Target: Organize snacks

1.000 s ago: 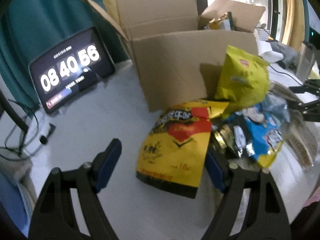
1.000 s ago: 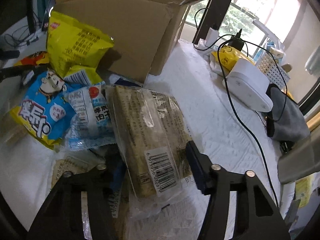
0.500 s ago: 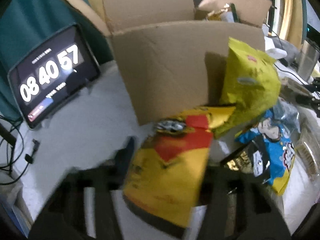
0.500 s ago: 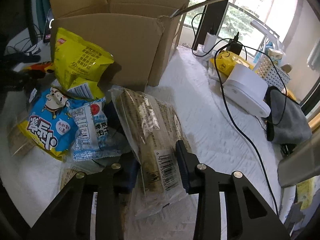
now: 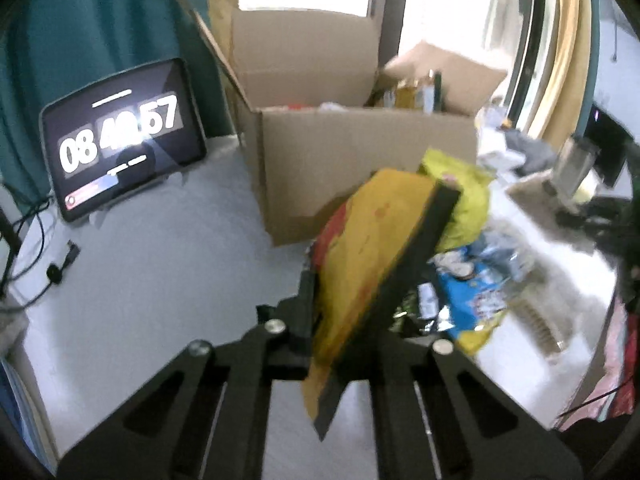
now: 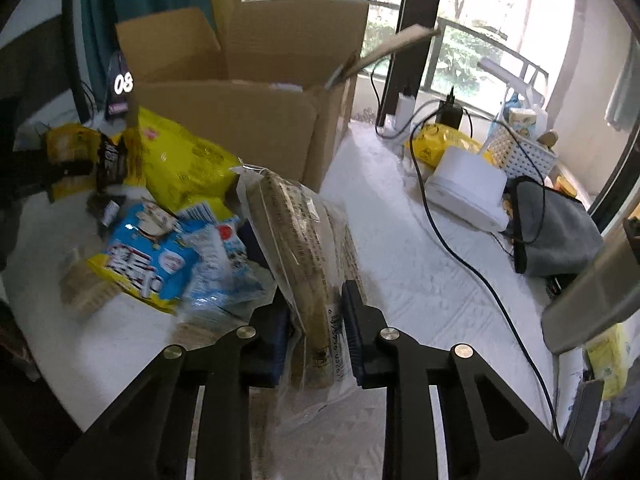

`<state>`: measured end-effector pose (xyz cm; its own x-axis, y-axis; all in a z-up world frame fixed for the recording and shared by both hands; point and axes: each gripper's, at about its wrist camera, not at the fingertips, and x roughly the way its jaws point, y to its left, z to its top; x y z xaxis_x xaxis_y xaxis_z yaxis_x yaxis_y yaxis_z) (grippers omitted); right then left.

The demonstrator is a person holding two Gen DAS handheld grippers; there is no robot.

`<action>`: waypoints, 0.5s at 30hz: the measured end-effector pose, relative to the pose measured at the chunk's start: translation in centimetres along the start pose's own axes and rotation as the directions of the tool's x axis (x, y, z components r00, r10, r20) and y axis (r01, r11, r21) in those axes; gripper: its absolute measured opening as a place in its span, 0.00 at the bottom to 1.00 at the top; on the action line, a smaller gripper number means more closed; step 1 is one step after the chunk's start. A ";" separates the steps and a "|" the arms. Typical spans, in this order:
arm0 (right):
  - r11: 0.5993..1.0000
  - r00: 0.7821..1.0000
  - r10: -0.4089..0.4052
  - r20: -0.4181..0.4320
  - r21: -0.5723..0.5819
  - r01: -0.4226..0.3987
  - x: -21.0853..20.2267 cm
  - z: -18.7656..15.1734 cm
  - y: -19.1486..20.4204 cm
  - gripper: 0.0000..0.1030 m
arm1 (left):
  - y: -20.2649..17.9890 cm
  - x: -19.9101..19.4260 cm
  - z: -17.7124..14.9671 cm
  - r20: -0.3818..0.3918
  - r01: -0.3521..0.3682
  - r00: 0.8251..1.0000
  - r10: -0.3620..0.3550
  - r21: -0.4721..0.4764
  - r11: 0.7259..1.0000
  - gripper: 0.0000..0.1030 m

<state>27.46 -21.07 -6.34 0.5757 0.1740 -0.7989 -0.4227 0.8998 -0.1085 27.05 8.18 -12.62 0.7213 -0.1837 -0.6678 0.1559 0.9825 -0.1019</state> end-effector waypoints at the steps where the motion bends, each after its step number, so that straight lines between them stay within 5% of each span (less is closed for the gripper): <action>1: 1.000 1.000 0.002 0.008 -0.001 -0.002 -0.3 0.1 0.1 0.26 | 0.0 -0.5 -0.2 0.018 -0.010 1.000 0.010 -0.013 1.000 0.03; 15: 0.998 0.988 0.055 0.147 -0.026 -0.052 -4.8 3.8 2.8 0.25 | -0.4 -5.2 1.8 0.119 0.094 0.989 -0.083 -0.095 0.991 0.03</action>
<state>26.11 -17.85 -0.58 0.6478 0.2804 -0.7083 -0.4700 0.8788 -0.0819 24.40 8.68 -7.76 0.7811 -0.2667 -0.5646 0.1583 0.9592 -0.2340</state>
